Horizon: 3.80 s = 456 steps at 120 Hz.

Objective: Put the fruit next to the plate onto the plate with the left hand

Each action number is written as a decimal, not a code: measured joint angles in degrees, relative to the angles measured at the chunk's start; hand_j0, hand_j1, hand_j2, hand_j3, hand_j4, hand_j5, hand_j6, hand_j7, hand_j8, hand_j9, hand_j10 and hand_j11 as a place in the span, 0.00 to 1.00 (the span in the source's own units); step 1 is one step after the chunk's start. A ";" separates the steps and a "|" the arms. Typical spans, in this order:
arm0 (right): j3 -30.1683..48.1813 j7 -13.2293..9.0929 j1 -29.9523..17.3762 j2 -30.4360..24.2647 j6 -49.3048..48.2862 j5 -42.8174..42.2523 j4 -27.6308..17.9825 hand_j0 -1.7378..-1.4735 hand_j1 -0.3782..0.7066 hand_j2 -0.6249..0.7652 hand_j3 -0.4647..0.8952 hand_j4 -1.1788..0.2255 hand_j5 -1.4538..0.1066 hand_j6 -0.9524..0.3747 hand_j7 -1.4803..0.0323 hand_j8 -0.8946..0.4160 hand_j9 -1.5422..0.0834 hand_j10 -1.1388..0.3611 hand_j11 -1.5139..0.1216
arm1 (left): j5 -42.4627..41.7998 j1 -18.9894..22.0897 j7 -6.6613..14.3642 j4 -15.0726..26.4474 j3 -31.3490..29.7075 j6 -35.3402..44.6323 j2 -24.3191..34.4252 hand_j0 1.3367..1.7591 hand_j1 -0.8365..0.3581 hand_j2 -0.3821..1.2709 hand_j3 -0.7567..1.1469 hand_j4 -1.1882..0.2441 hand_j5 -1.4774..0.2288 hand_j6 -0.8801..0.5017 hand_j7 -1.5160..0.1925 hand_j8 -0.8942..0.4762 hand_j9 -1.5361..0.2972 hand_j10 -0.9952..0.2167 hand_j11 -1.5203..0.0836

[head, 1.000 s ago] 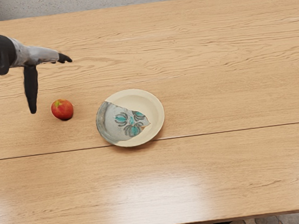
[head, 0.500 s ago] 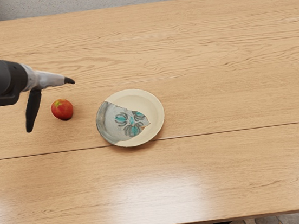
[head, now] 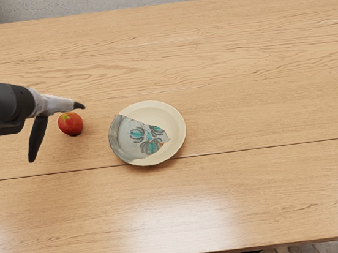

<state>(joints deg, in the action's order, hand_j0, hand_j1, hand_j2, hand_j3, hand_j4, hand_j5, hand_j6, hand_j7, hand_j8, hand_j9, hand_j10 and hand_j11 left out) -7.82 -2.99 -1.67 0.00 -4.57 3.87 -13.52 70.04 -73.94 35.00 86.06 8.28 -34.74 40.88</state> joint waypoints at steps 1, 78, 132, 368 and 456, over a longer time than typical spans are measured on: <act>0.00 0.00 0.00 0.00 0.00 0.00 0.00 0.30 0.04 0.45 0.34 0.83 0.92 0.71 0.97 0.67 0.94 0.75 0.92 | 0.16 0.05 0.00 -0.01 -0.04 0.13 -0.01 0.76 0.99 0.23 0.40 0.83 0.87 0.63 0.89 0.65 0.84 0.82 0.95; 0.00 0.00 0.00 0.00 0.00 0.00 -0.02 0.30 0.04 0.45 0.34 0.83 0.92 0.71 0.97 0.67 0.94 0.75 0.92 | 0.21 1.43 0.00 -1.52 -1.06 13.22 -0.01 0.76 0.90 0.24 0.40 0.76 0.80 0.57 0.82 0.58 0.77 0.74 0.87; 0.00 0.00 0.00 0.00 0.00 0.00 -0.02 0.30 0.04 0.45 0.34 0.83 0.92 0.71 0.97 0.67 0.94 0.75 0.92 | 2.41 4.58 0.00 -6.62 -1.46 19.31 -3.91 0.76 0.80 0.26 0.40 0.69 0.72 0.49 0.74 0.51 0.70 0.66 0.79; 0.00 0.00 0.00 0.00 0.00 0.00 -0.02 0.30 0.04 0.45 0.34 0.83 0.92 0.71 0.97 0.67 0.94 0.75 0.92 | 4.42 9.69 0.04 -17.12 -6.33 30.05 -12.08 0.76 0.46 0.31 0.40 0.48 0.44 0.34 0.46 0.25 0.44 0.36 0.49; 0.00 0.00 0.00 0.00 0.00 0.00 -0.02 0.30 0.04 0.45 0.34 0.83 0.92 0.71 0.97 0.67 0.94 0.75 0.92 | -0.34 4.84 0.03 -9.72 -5.77 27.68 -5.18 0.74 0.47 0.32 0.40 0.49 0.33 0.39 0.36 0.27 0.35 0.27 0.39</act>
<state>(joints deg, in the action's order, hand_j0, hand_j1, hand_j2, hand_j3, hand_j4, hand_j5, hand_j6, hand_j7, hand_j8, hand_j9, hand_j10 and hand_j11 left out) -7.82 -2.99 -1.67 0.00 -4.57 3.87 -13.53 69.70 -69.10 35.03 76.34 2.50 -7.06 35.70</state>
